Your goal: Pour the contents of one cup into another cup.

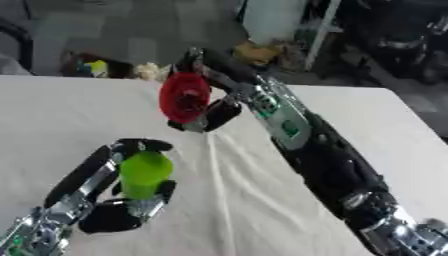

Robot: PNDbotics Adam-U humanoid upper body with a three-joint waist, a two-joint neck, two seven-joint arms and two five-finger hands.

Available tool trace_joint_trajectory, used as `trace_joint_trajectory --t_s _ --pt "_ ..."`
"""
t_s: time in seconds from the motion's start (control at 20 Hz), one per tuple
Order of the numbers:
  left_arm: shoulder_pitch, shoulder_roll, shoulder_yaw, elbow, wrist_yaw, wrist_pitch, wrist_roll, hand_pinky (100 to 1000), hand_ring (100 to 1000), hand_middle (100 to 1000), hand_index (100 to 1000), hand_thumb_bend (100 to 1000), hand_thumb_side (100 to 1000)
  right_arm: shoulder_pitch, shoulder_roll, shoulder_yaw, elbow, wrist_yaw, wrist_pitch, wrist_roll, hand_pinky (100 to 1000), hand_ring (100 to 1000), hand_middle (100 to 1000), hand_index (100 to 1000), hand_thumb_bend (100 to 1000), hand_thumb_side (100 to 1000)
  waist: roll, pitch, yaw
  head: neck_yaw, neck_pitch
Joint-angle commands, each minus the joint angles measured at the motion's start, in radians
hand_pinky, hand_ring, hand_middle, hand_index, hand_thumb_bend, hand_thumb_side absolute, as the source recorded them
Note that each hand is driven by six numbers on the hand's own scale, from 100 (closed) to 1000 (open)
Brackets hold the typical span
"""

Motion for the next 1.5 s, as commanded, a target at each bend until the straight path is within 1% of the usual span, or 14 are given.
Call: trace_joint_trajectory --t_s 0.05,0.45,1.0,1.1,1.2,1.5 --pt "-0.018 -0.005 0.002 -0.004 0.0 -0.005 0.002 100 671 599 840 100 455 -0.025 -0.007 -0.004 -0.018 0.019 -0.002 -0.002 473 162 134 430 100 100 0.006 -0.019 -0.003 0.003 0.003" --pt "-0.02 -0.006 0.005 -0.018 0.014 -0.001 0.0 100 672 601 841 100 461 -0.019 -0.001 -0.003 -0.012 0.06 -0.009 -0.013 474 166 138 436 100 101 0.007 -0.019 -0.002 -0.005 0.001" --pt "-0.028 -0.01 0.003 -0.017 0.022 0.013 -0.011 100 677 604 843 100 455 -0.022 0.005 -0.003 -0.029 0.216 -0.025 -0.1 475 181 153 454 100 112 0.003 -0.019 0.0 -0.005 -0.001" --pt "-0.03 -0.012 0.004 -0.009 0.02 0.014 -0.012 100 679 605 843 100 453 -0.024 0.006 -0.001 -0.031 0.228 -0.026 -0.11 476 182 155 456 100 123 0.002 -0.018 -0.001 -0.005 -0.002" --pt "-0.034 -0.015 0.004 0.001 0.019 0.015 -0.011 100 679 605 843 100 452 -0.026 0.007 0.0 -0.034 0.235 -0.027 -0.117 476 182 155 456 100 114 0.0 -0.018 -0.001 -0.005 -0.003" --pt "-0.04 -0.021 0.006 0.027 0.019 0.014 -0.004 100 682 607 843 100 449 -0.032 0.012 0.003 -0.046 0.236 -0.024 -0.121 476 184 156 457 100 113 -0.006 -0.017 -0.002 -0.004 -0.004"
